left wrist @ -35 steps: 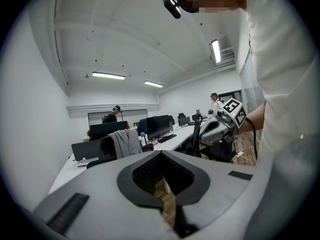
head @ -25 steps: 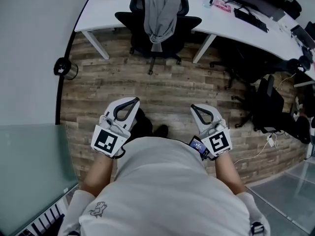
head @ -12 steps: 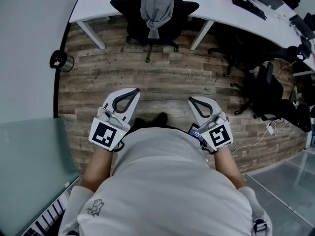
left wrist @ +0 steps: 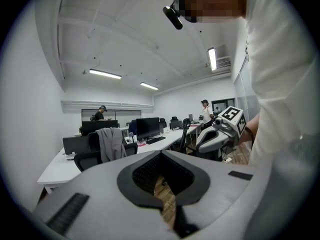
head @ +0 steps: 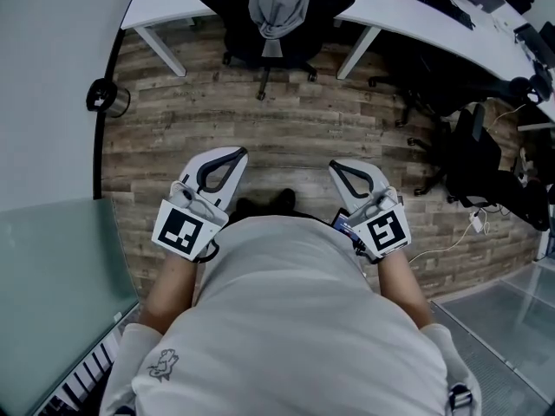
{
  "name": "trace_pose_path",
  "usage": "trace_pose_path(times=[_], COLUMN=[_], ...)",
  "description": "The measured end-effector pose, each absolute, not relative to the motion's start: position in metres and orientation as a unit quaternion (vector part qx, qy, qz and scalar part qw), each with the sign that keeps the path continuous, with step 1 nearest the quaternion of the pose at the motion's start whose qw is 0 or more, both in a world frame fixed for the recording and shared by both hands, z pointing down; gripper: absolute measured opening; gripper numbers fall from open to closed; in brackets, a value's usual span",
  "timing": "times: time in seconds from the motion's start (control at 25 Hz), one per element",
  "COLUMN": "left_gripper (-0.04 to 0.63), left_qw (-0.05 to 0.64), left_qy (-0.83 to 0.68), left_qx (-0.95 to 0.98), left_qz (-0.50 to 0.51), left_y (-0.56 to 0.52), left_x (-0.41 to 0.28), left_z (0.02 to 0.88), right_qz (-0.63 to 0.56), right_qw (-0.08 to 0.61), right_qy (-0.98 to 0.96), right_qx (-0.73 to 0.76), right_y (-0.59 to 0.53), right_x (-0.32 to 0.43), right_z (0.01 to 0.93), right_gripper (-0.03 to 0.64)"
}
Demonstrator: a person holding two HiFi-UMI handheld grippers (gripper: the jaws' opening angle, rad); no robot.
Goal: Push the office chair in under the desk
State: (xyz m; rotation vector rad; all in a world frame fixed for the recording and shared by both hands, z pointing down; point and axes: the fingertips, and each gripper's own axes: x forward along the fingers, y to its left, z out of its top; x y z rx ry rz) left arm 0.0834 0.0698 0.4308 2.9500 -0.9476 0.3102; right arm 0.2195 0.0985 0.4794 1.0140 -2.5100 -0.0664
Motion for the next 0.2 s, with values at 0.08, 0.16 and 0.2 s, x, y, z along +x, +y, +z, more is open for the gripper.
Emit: trace_pose_path(times=[0.08,0.16,0.2], left_gripper=[-0.002,-0.002,-0.002], left_qw=[0.013,0.012,0.011], left_qy=[-0.303,-0.302,-0.302], left_qx=[0.948,0.948,0.948], left_qz=[0.100,0.099,0.098], left_y=[0.0695,0.0693,0.0693], left_x=[0.0872,0.0913,0.0933], left_z=[0.4329,0.4332,0.4332], right_qz=[-0.026,-0.026,-0.026], right_qw=[0.215,0.215,0.216], right_qy=[-0.906,-0.907,-0.908], right_qx=[0.363,0.360,0.359], right_y=[0.0971,0.0966,0.0965], right_x=[0.2211,0.2234,0.2246], right_z=[0.4798,0.4809,0.4816], right_gripper=[0.003,0.003,0.003])
